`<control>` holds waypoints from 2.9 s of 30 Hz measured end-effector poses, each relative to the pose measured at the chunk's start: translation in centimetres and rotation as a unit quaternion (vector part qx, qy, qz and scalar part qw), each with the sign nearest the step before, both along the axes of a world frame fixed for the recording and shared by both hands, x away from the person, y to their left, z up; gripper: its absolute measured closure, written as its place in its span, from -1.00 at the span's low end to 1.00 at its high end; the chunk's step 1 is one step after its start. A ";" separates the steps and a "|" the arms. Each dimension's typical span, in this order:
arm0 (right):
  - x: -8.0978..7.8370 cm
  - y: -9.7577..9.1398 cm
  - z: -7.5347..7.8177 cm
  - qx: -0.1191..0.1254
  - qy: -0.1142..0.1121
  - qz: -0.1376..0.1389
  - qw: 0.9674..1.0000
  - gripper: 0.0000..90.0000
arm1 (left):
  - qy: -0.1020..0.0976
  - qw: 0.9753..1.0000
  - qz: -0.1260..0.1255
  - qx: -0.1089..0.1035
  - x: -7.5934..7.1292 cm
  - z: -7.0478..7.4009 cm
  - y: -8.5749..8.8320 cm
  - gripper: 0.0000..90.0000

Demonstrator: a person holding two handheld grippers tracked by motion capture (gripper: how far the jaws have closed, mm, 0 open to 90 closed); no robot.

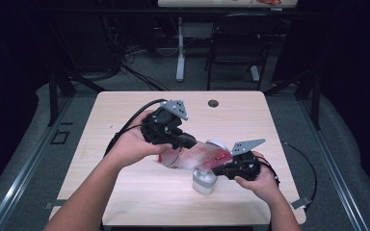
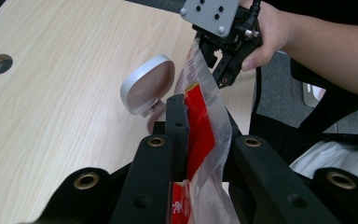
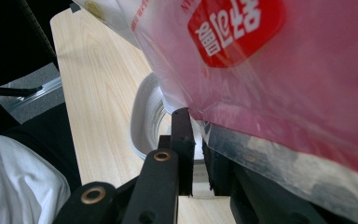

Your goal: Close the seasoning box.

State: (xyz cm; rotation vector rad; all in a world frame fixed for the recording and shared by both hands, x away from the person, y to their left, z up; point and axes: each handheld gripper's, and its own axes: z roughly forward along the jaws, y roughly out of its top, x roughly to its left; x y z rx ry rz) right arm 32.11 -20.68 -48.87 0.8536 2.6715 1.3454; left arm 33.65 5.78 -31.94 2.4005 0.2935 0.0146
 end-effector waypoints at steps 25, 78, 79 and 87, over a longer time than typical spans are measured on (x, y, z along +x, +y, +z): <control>-0.1 0.3 -0.1 -0.004 0.002 0.006 1.000 0.84 | 0.002 1.000 -0.002 -0.005 -0.1 0.4 -0.6 0.82; -0.4 -0.2 1.2 0.025 -0.028 -0.015 0.999 0.84 | 0.026 0.998 0.032 -0.051 0.2 -2.4 4.3 0.79; -0.3 -0.2 1.2 0.026 -0.029 -0.015 0.999 0.84 | 0.025 0.998 0.031 -0.049 0.3 -2.4 4.3 0.79; -0.3 -0.1 1.4 0.026 -0.034 -0.018 0.999 0.84 | 0.029 0.997 0.041 -0.052 0.3 -3.2 5.1 0.76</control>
